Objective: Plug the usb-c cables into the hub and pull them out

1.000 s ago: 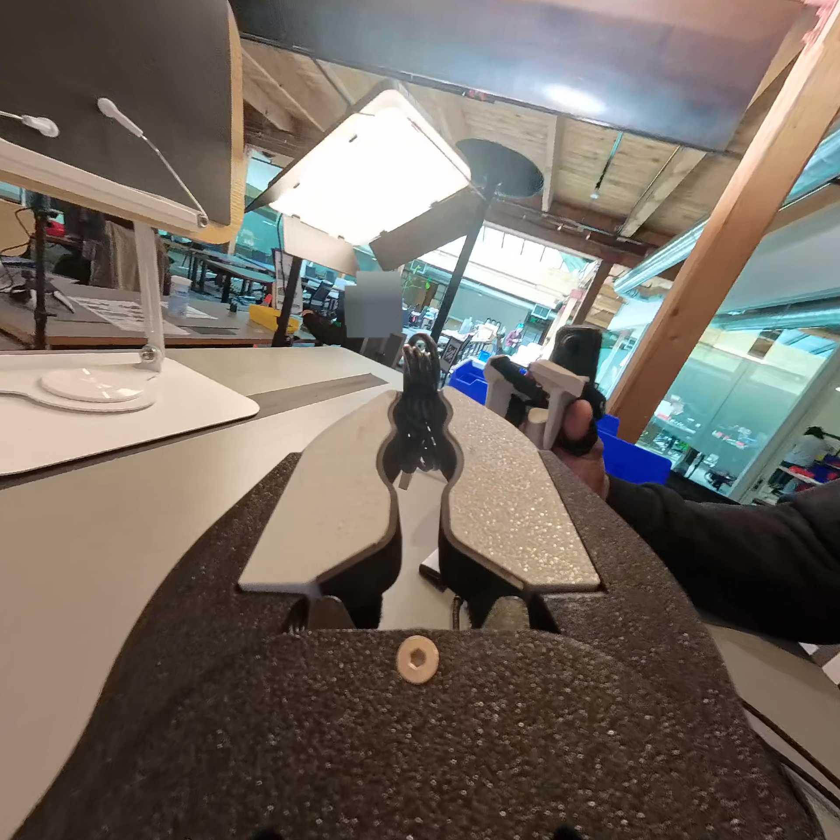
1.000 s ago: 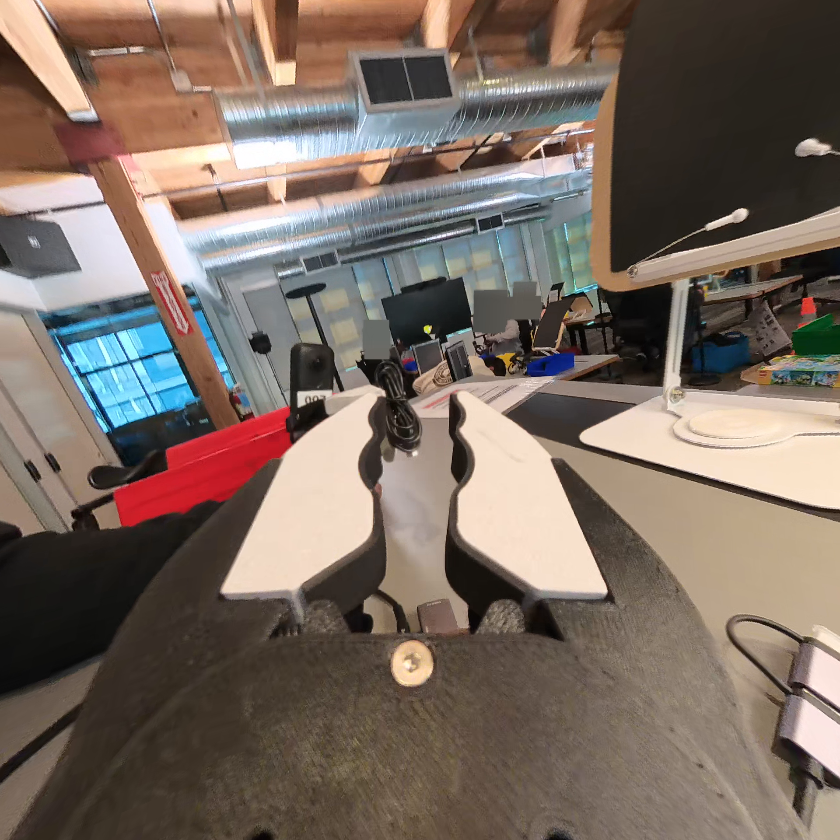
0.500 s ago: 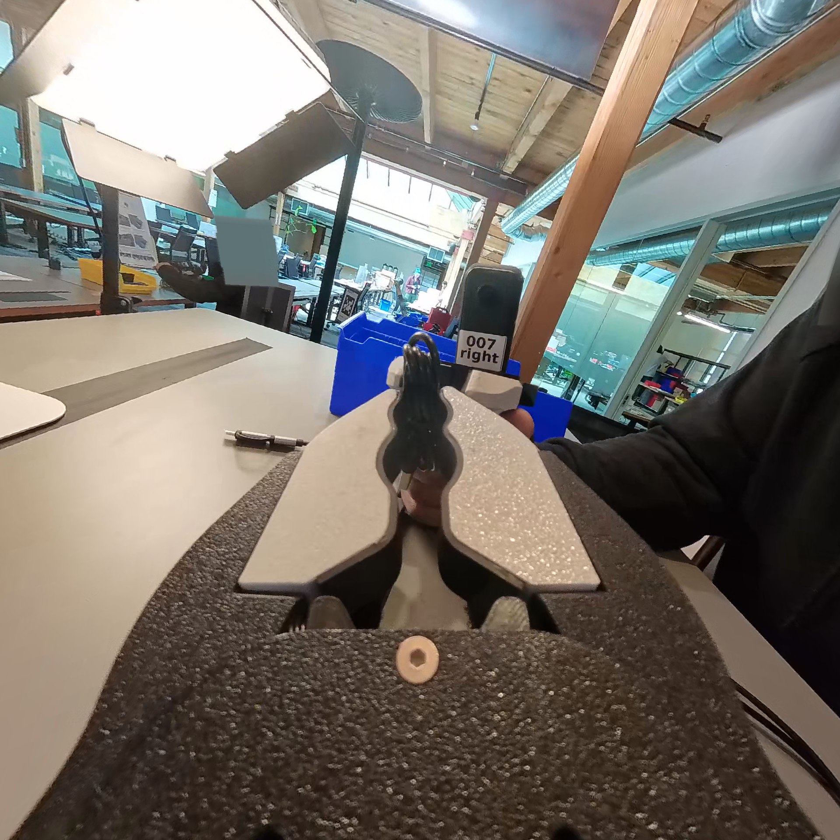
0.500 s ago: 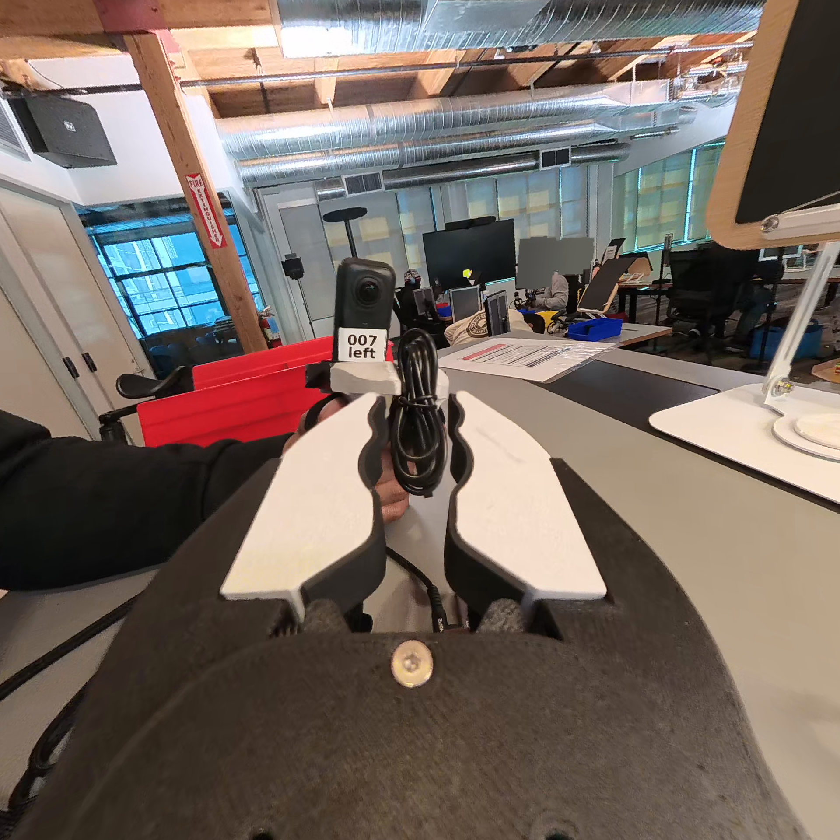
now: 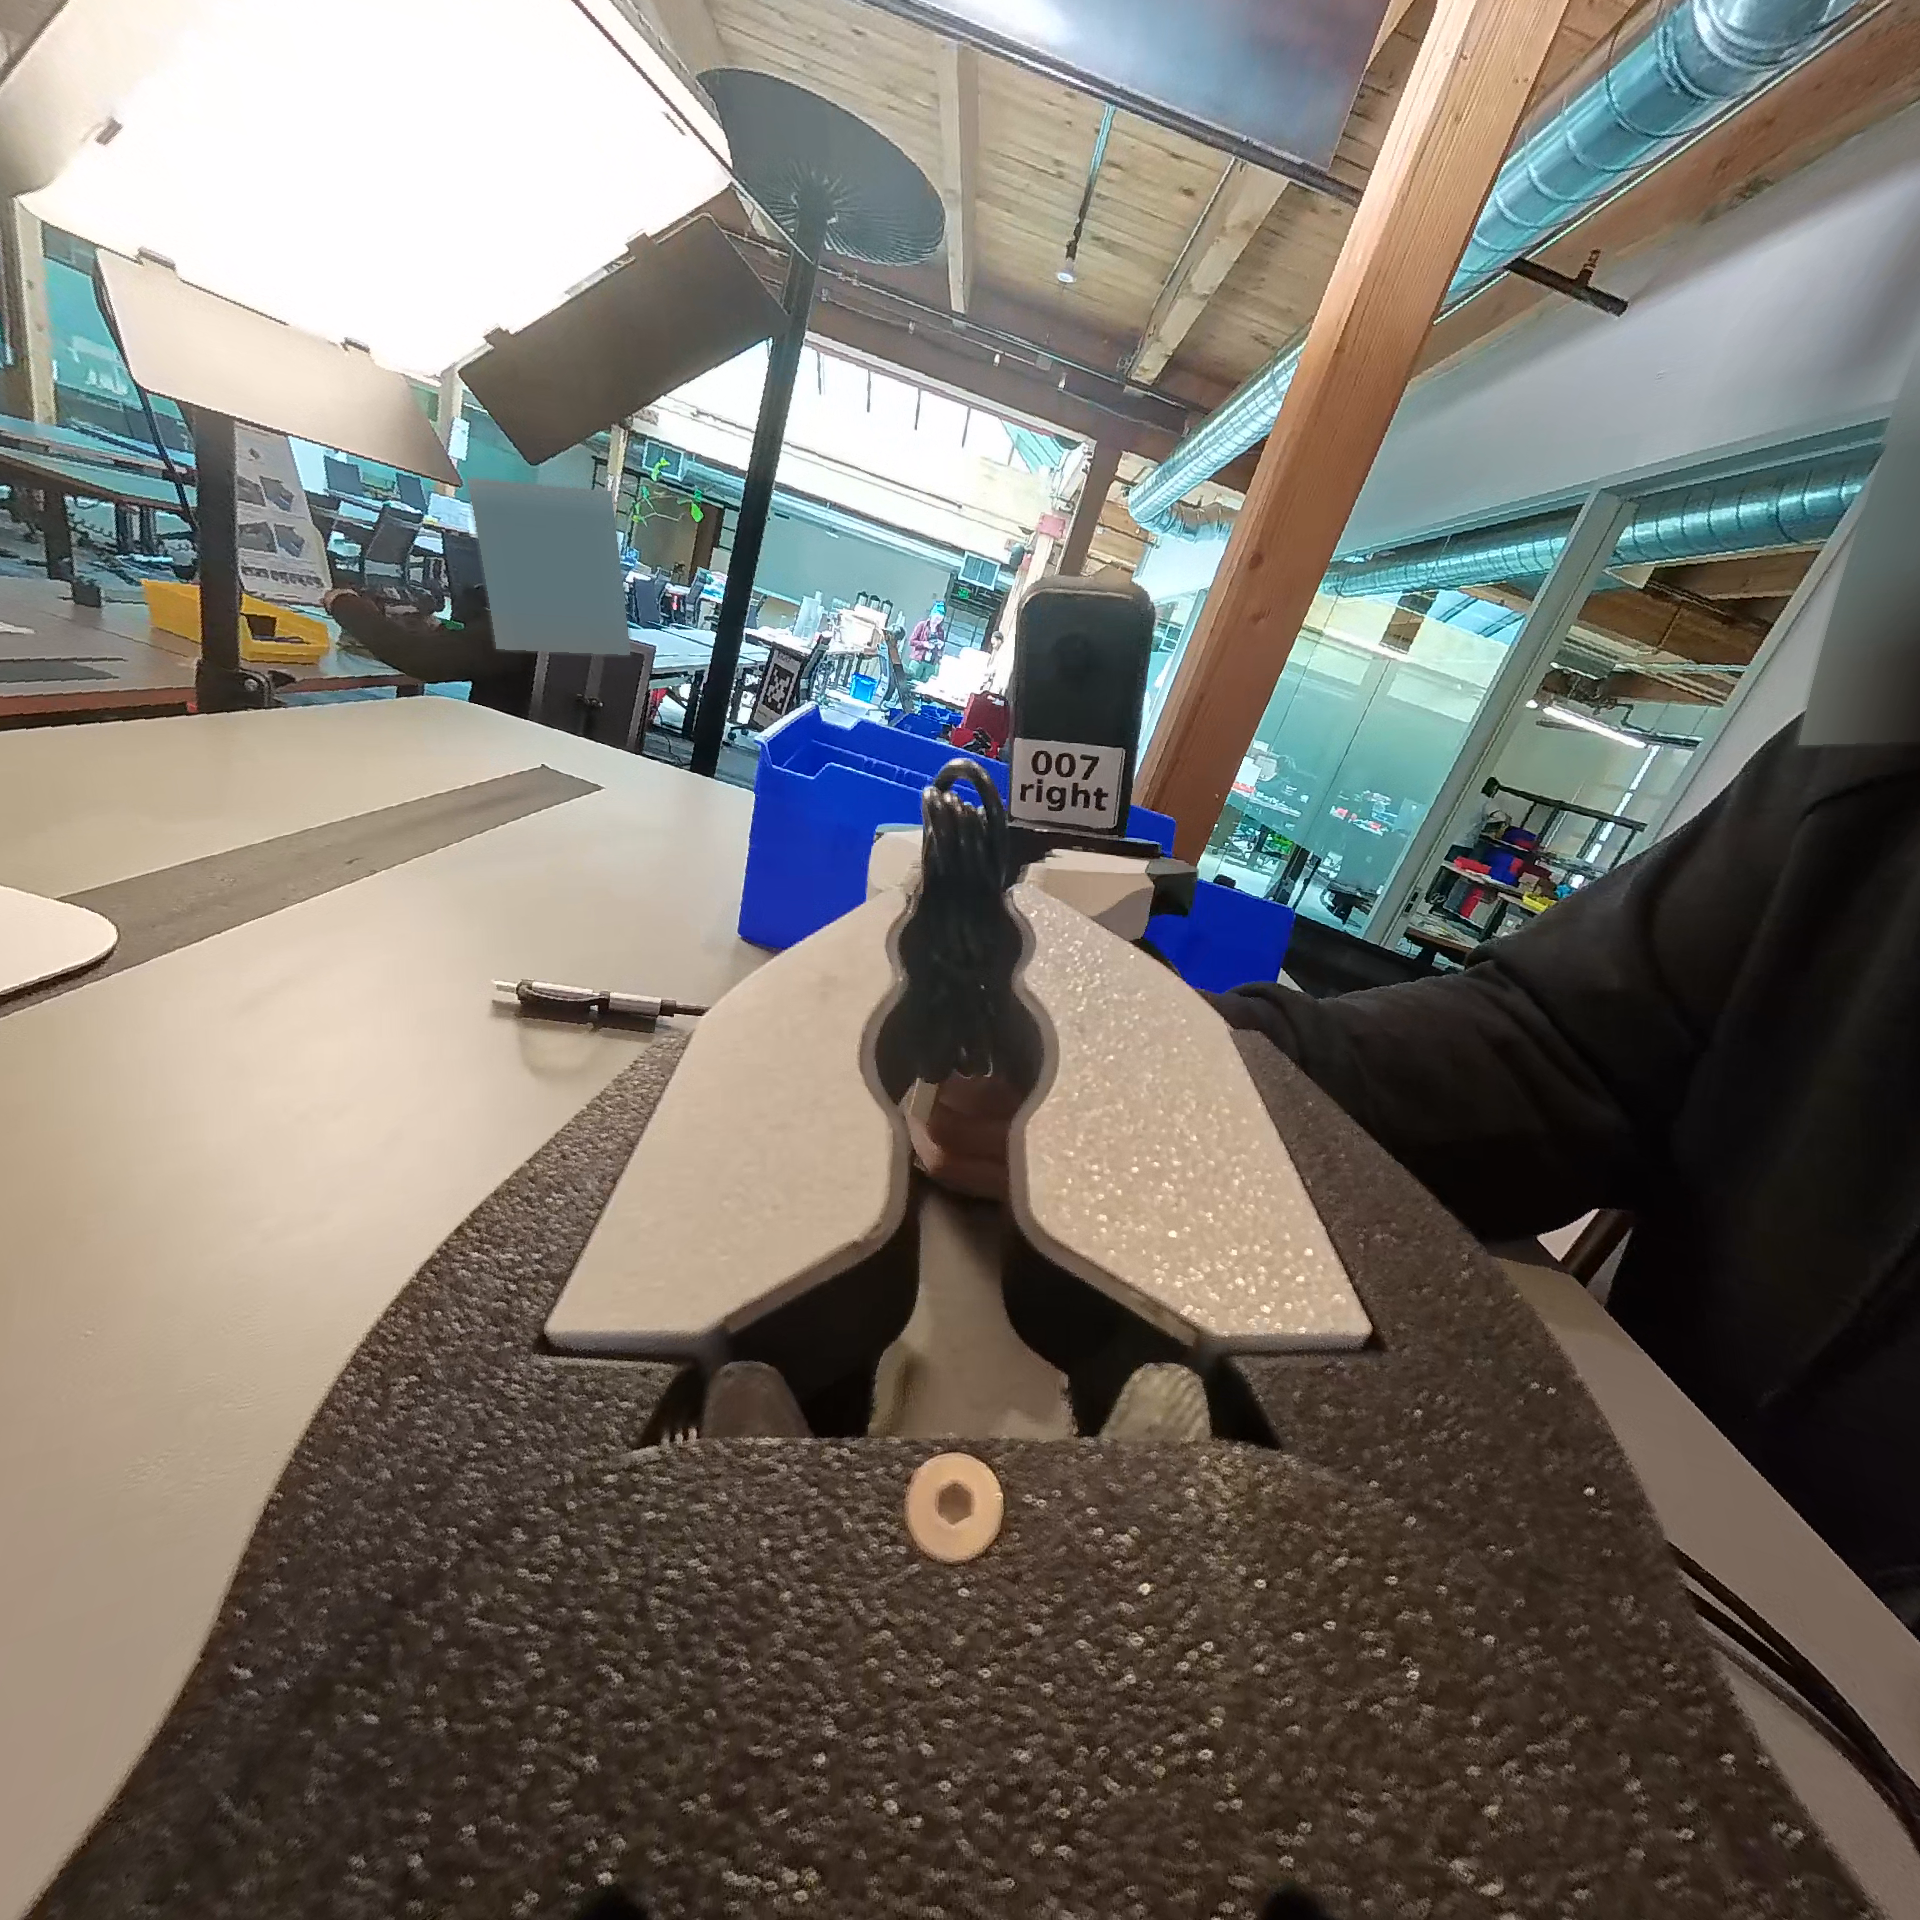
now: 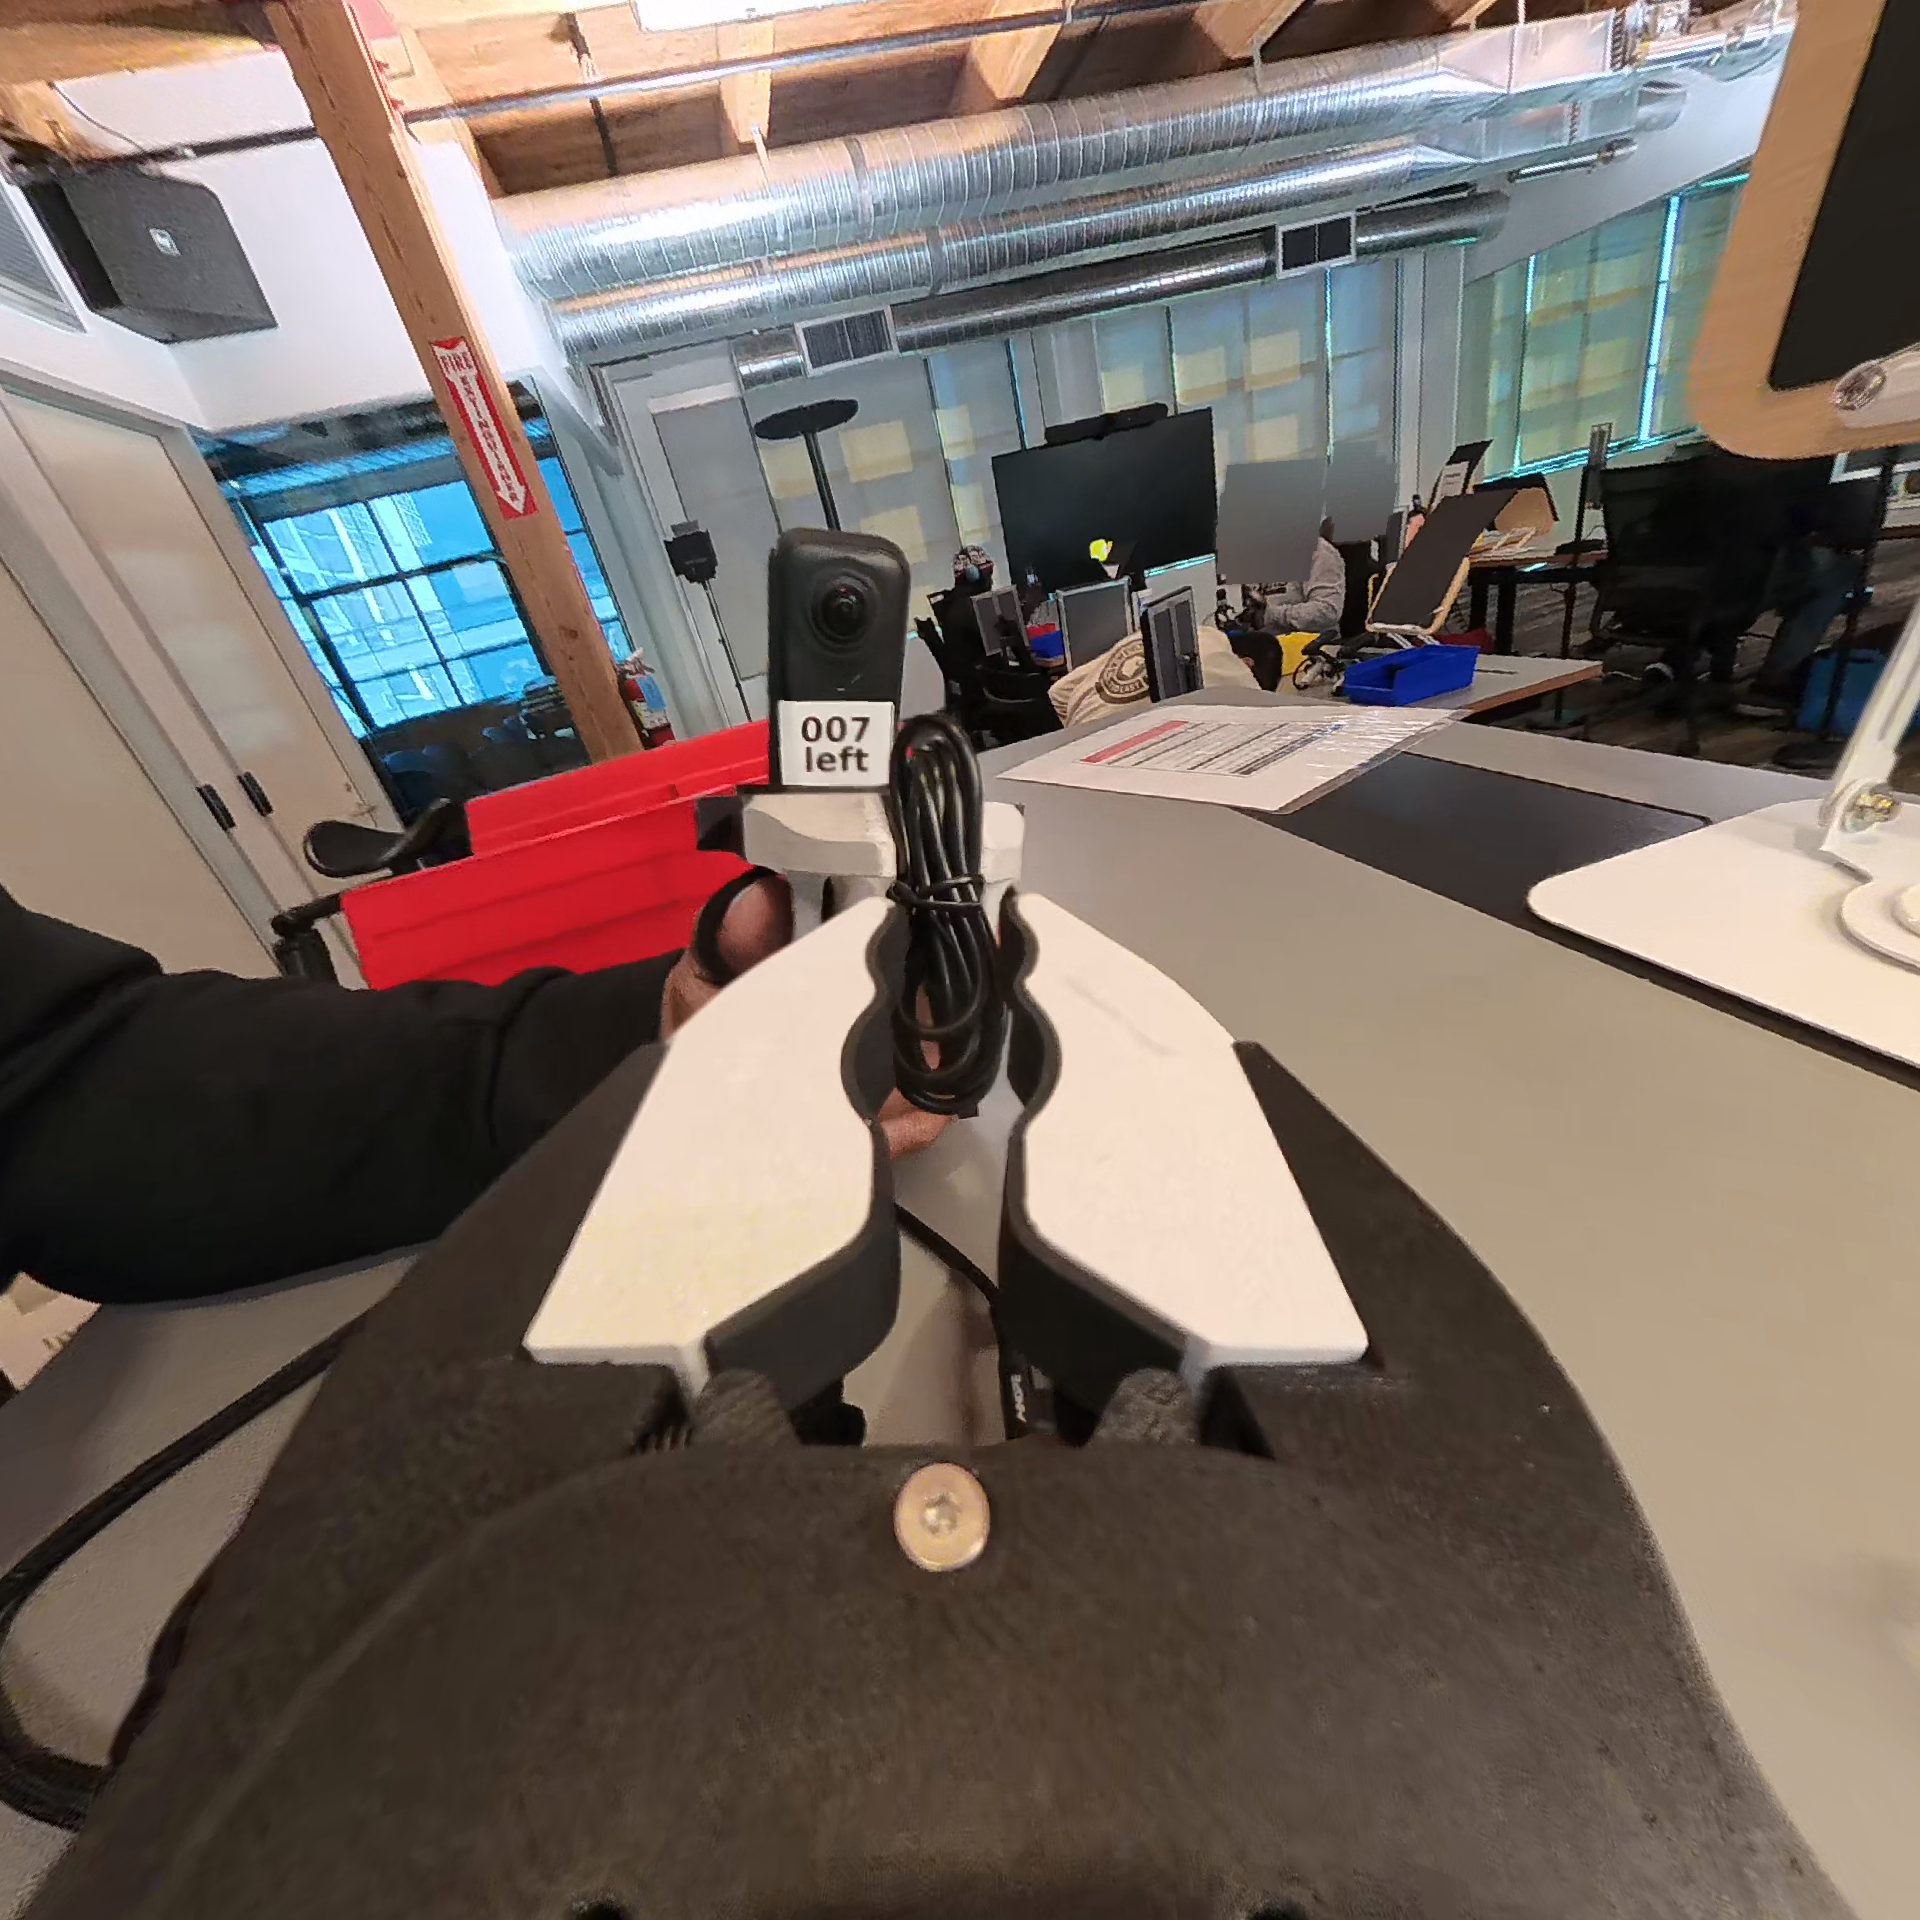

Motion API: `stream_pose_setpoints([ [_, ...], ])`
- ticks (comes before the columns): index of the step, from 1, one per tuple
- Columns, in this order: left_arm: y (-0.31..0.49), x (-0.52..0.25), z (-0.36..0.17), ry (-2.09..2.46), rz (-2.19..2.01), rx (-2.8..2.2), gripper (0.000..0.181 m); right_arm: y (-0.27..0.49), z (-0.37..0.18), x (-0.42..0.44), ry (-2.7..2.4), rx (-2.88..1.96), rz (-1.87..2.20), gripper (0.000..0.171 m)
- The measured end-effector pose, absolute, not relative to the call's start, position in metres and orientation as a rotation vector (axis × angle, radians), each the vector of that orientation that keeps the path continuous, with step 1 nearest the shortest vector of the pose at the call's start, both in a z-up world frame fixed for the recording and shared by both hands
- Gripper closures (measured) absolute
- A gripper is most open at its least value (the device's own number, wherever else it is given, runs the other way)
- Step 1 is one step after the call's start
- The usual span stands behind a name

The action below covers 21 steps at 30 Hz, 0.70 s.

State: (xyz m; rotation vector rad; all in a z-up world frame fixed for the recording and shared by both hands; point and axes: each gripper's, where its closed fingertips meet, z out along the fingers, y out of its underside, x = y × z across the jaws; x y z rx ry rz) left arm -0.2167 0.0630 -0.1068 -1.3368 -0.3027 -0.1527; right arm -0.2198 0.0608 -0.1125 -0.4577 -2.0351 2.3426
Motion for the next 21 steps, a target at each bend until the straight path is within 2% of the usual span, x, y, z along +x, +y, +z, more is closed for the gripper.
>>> stream_pose_setpoints([
  [7,0.066,-0.216,-0.11,-0.314,-0.184,-1.356,0.169,0.066,-0.12,-0.223,-2.063,-0.368,2.128,0.153],
  [21,0.071,-0.217,-0.119,-0.357,-0.215,-1.413,0.169,0.067,-0.129,-0.219,-2.114,-0.246,1.929,0.165],
])
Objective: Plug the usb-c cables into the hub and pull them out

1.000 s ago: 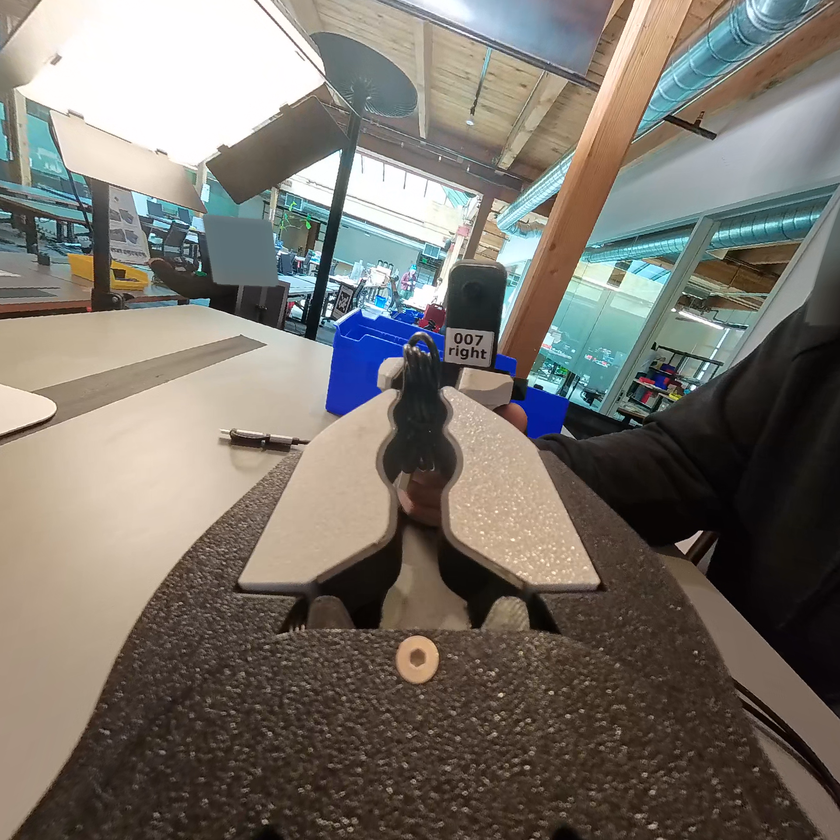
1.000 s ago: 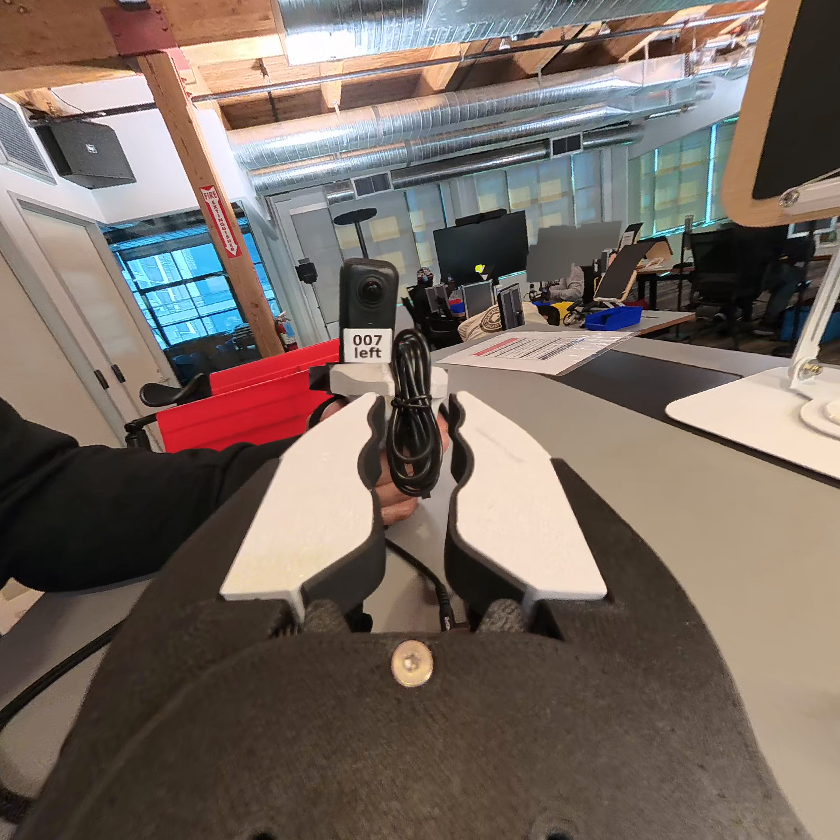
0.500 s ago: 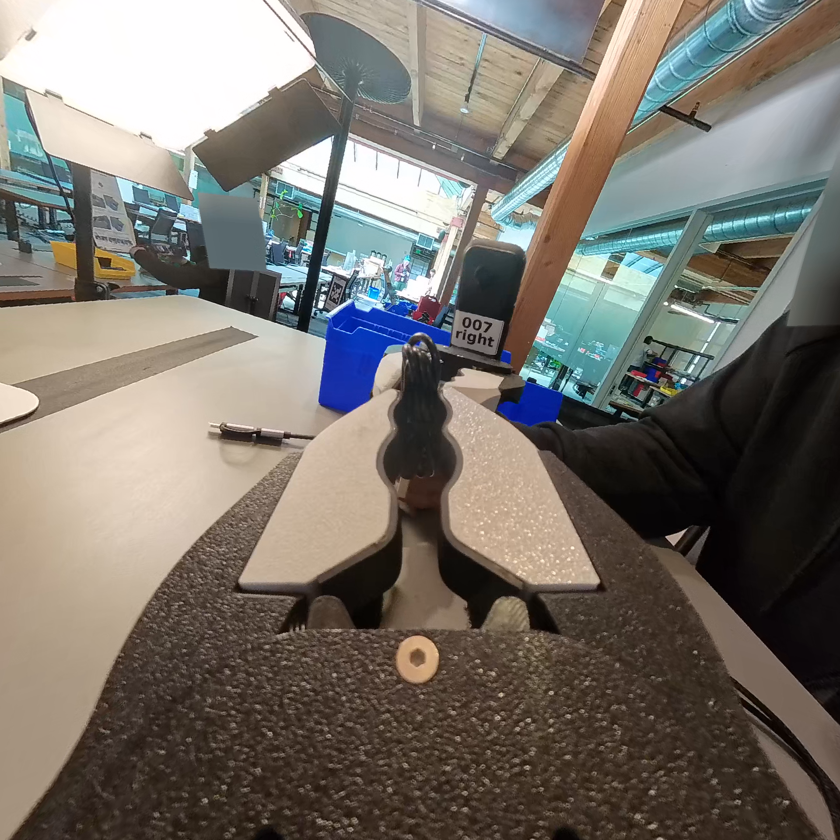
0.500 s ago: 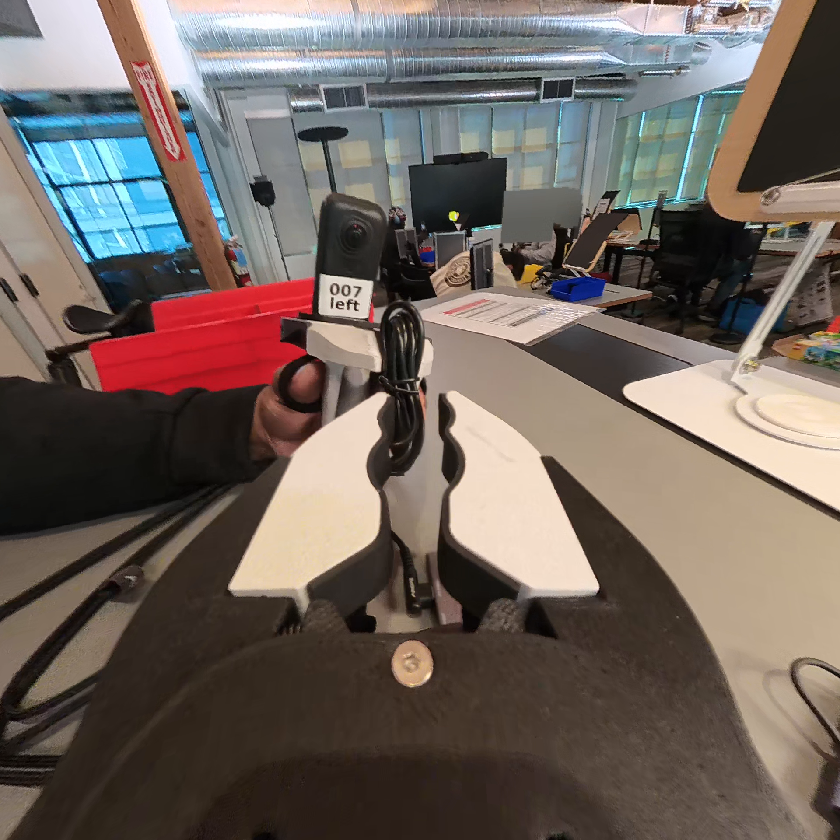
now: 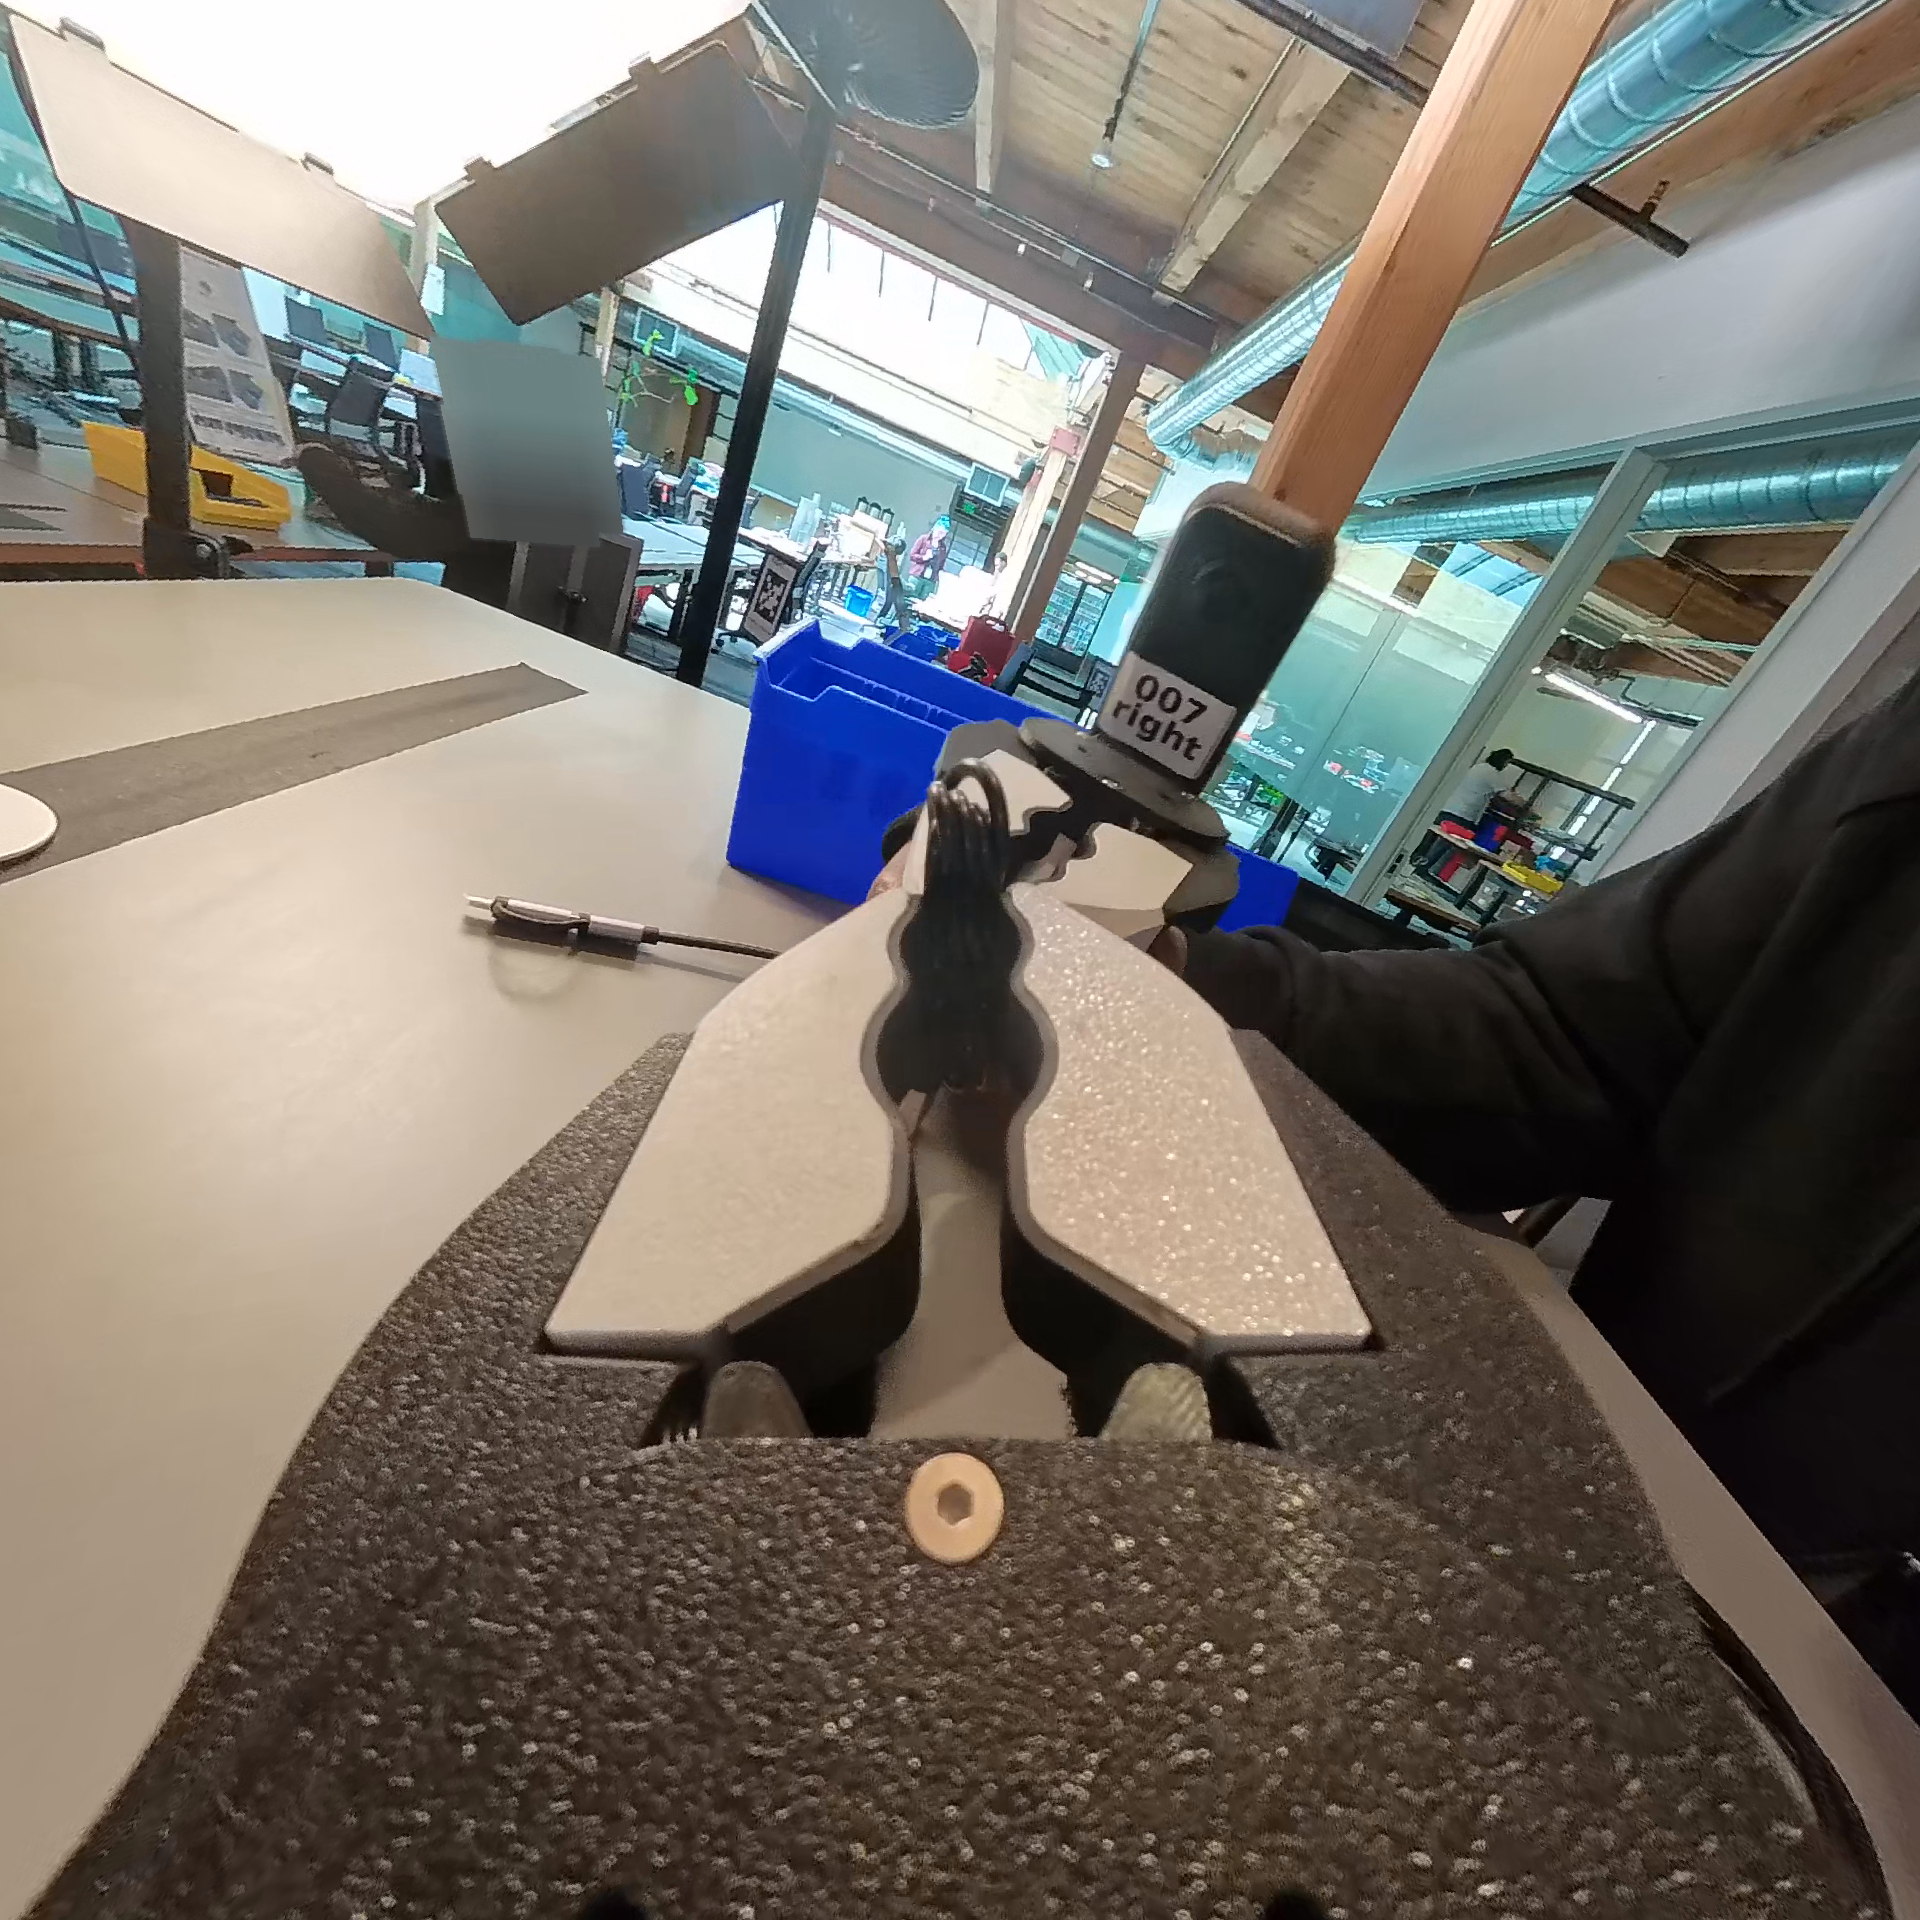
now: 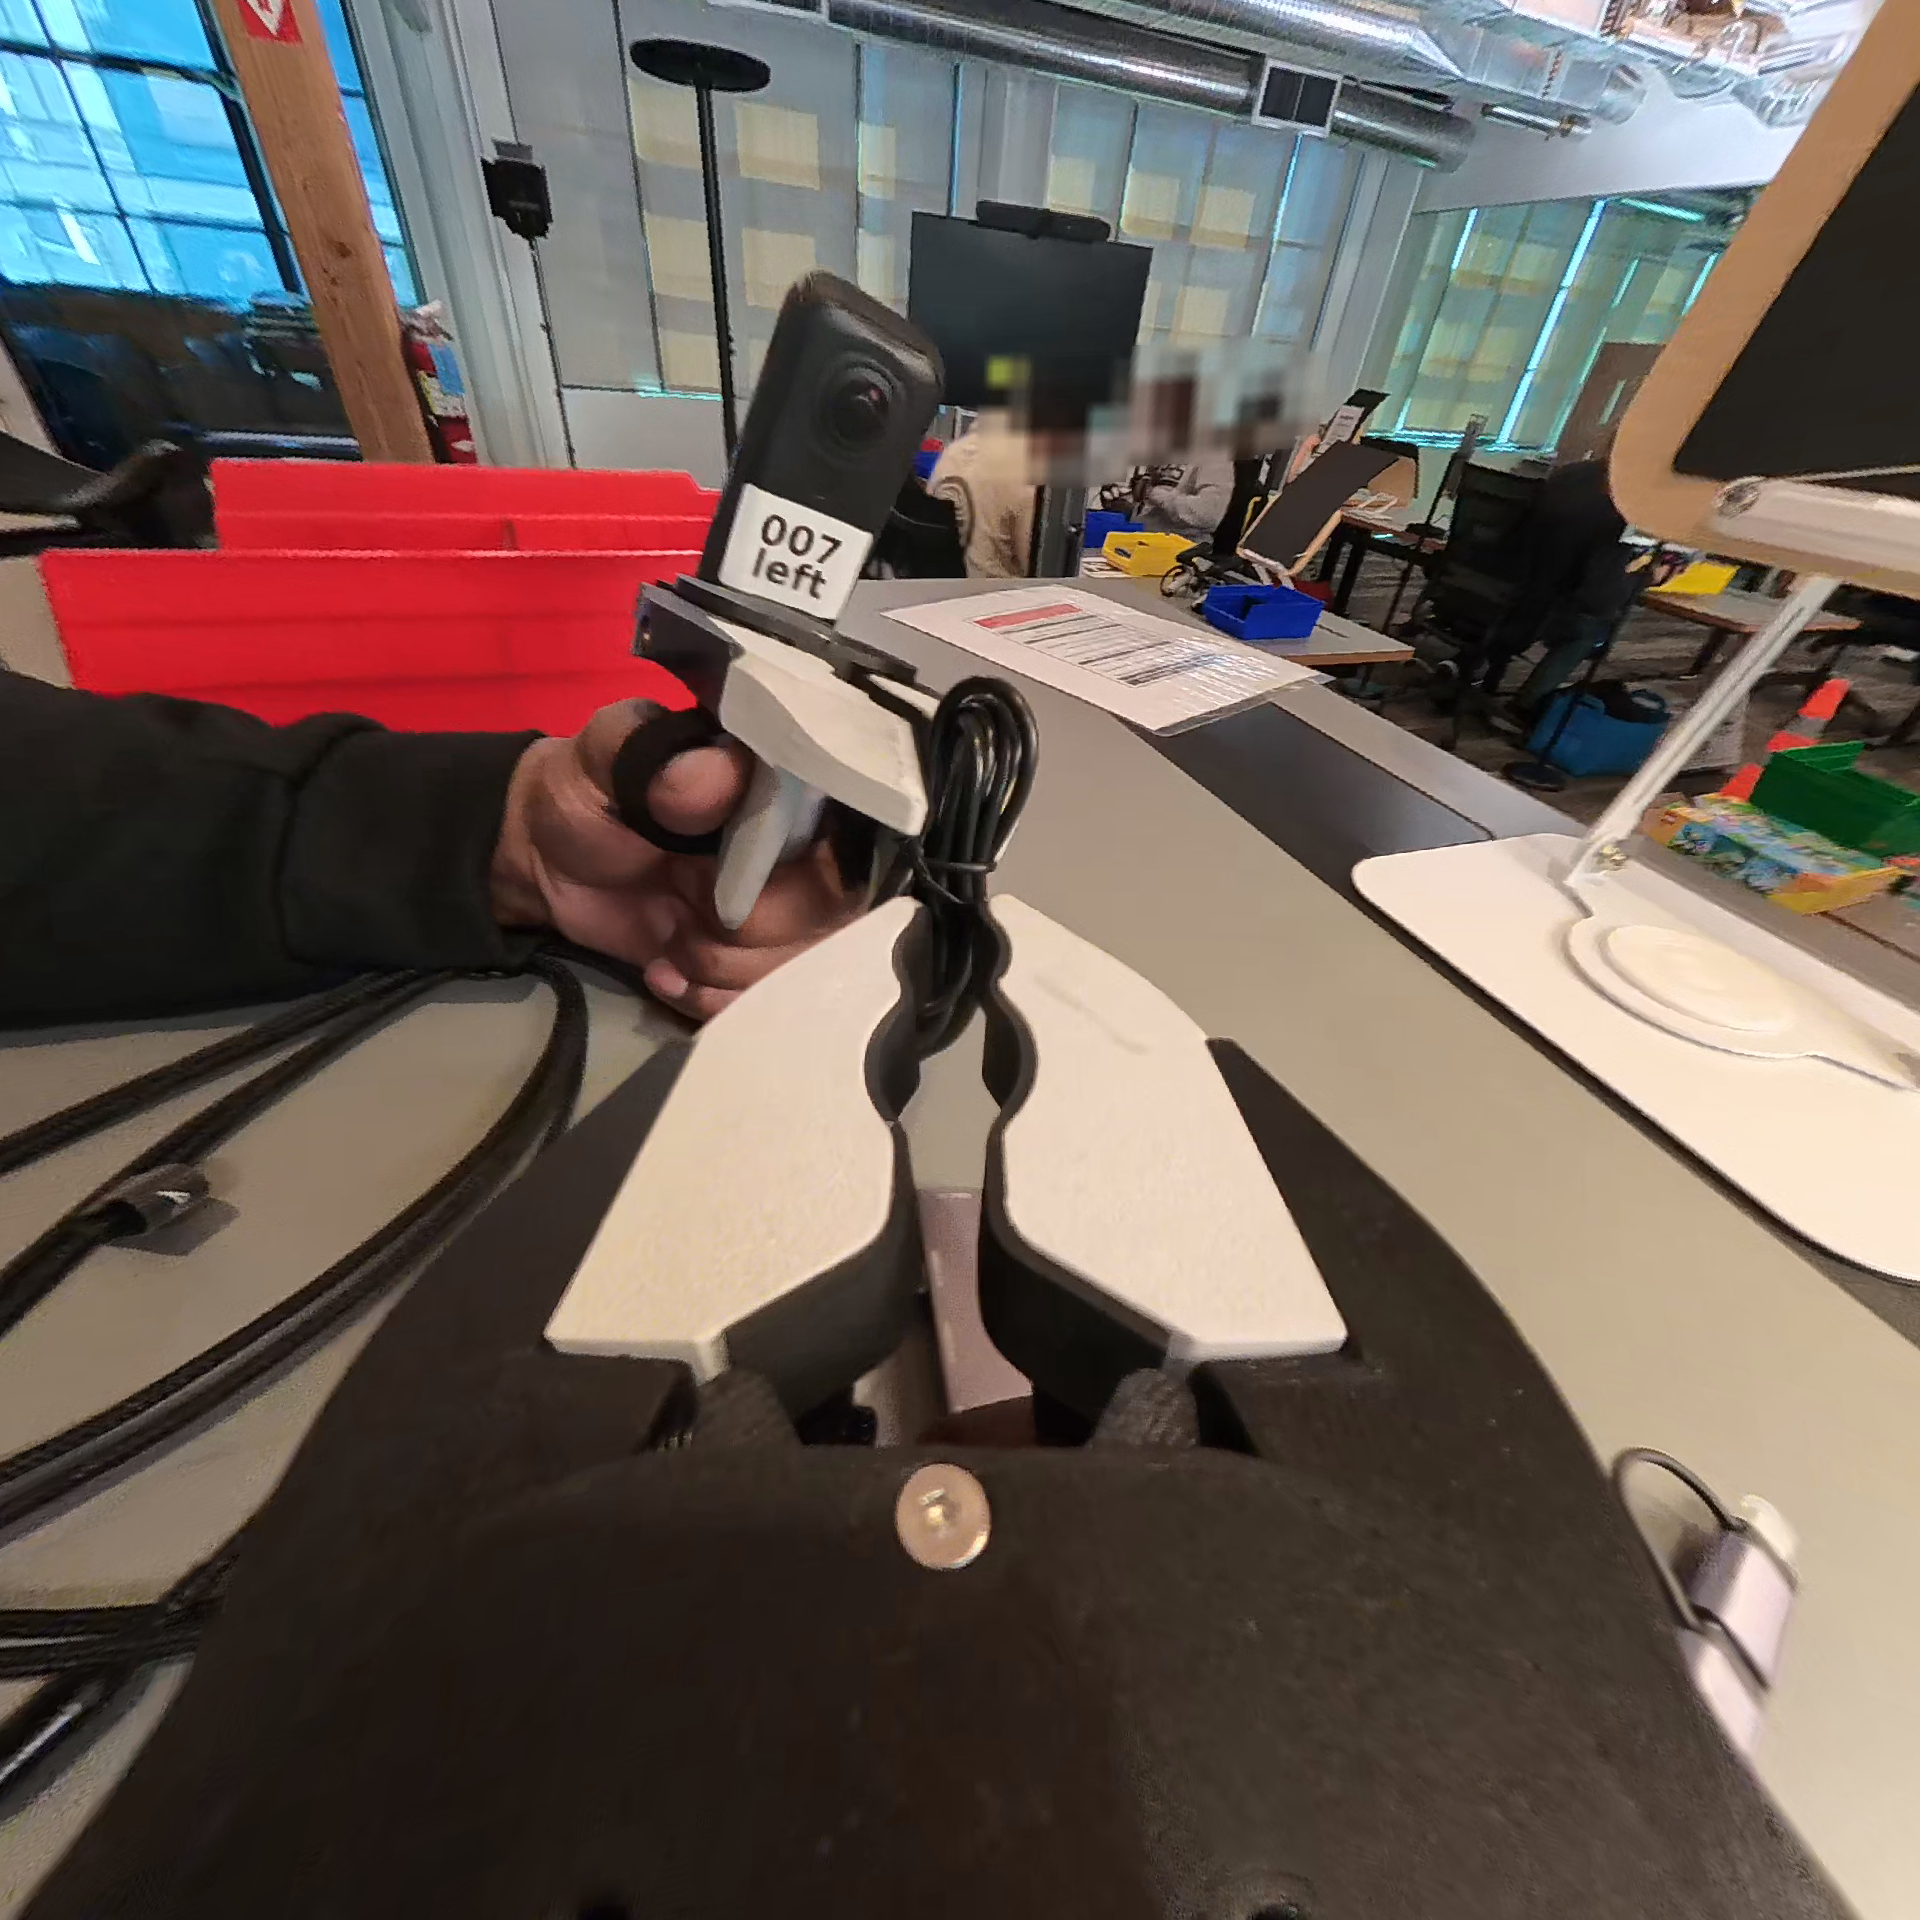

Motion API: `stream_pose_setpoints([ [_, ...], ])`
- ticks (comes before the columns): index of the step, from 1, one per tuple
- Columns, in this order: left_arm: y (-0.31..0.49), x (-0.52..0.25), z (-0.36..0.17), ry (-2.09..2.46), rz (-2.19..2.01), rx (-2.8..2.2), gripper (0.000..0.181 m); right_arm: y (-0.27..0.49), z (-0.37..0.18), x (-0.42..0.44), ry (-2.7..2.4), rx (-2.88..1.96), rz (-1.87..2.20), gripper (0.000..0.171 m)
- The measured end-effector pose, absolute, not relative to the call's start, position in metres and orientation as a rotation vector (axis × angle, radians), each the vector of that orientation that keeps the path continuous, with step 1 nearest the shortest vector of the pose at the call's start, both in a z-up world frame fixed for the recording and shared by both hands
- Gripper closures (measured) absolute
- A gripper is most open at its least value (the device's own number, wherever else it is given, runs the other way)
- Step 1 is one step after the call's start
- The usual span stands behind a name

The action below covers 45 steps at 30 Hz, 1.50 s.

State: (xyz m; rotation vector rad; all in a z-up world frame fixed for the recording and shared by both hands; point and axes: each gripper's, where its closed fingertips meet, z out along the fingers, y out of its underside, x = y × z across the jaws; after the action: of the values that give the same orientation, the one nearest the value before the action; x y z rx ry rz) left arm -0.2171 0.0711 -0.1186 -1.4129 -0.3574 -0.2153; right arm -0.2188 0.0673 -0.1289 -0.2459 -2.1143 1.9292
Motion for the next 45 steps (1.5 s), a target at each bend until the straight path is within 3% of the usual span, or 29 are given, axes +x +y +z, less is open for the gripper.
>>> stream_pose_setpoints([
  [20,0.069,-0.241,-0.128,-0.51,-0.129,-1.435,0.169,0.07,-0.121,-0.23,-1.774,0.018,1.302,0.171],
  [24,0.064,-0.243,-0.123,-0.507,-0.105,-1.396,0.17,0.073,-0.122,-0.234,-1.797,-0.078,1.443,0.171],
  [29,0.058,-0.24,-0.115,-0.472,-0.159,-1.326,0.169,0.08,-0.118,-0.239,-1.855,-0.24,1.701,0.151],
  [45,0.068,-0.226,-0.116,-0.385,-0.224,-1.37,0.169,0.063,-0.129,-0.224,-1.975,-0.16,1.74,0.168],
])
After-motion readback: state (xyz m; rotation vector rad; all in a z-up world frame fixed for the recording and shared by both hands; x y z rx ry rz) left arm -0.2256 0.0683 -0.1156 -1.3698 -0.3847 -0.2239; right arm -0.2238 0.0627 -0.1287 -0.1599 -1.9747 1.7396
